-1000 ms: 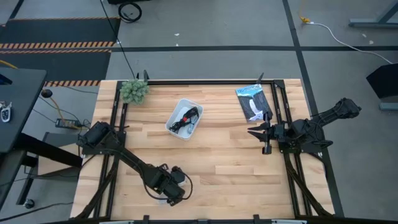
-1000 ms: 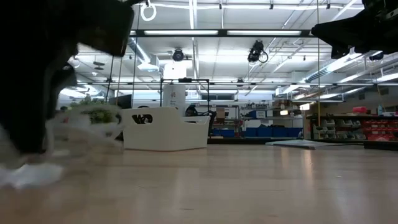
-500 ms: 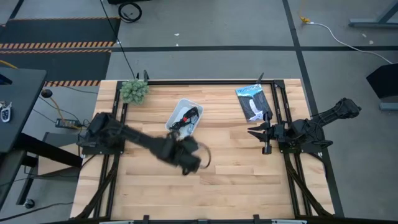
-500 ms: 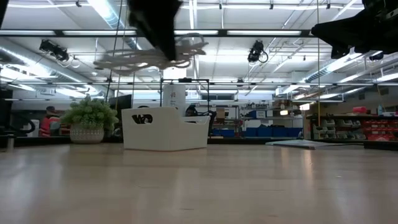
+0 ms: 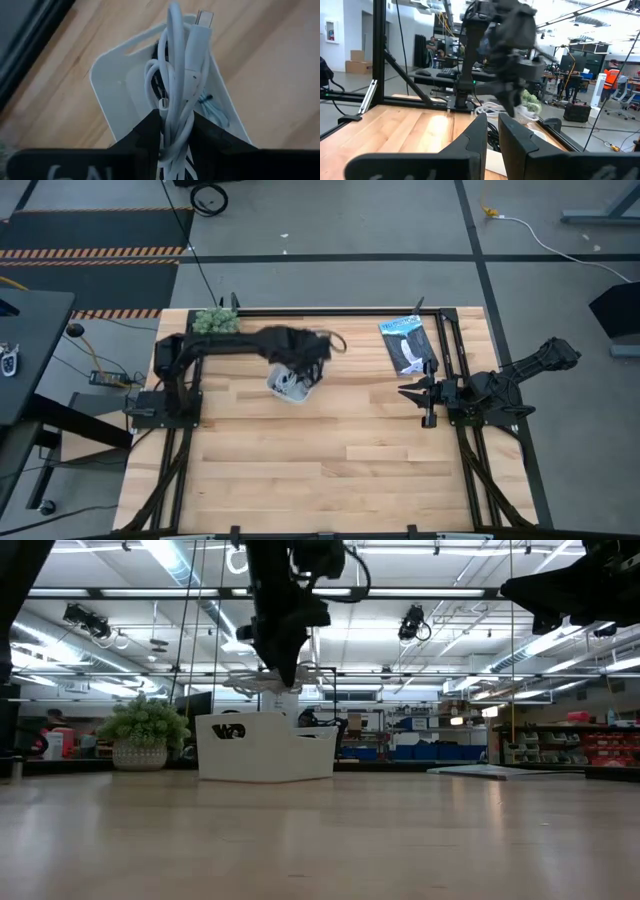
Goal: Pick and place USB-C Cables
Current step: Put the white charger cable into the white bin
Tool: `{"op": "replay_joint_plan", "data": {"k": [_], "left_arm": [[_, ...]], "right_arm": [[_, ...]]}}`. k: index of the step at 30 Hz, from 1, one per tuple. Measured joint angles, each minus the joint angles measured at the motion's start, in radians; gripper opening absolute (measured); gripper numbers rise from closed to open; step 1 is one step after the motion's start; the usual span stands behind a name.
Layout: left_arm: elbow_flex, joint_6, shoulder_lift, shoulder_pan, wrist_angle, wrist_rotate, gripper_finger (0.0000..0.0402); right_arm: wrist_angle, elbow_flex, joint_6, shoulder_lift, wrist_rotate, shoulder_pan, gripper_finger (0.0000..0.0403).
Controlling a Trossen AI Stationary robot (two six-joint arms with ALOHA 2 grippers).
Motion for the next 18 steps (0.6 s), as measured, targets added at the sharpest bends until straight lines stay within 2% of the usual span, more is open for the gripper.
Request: {"op": "replay_joint_plan", "data": {"k": [7,11,18], "left_arm": [[-0.070,-0.008,-0.003,0.119,0.052,0.137,0.0091],[-0.128,-0.027,-0.002,0.133,0.104,0.143,0.0096],[-0.170,-0.016,-0.002,0.122,0.178,0.144,0.0152]], "right_arm": [[0.000,0.000,0.000,0.000,0.000,0.000,0.0052],[0.000,0.000,0.000,0.000,0.000,0.000,0.0052],[0.000,0.000,0.000,0.000,0.000,0.000,0.0052]]}}
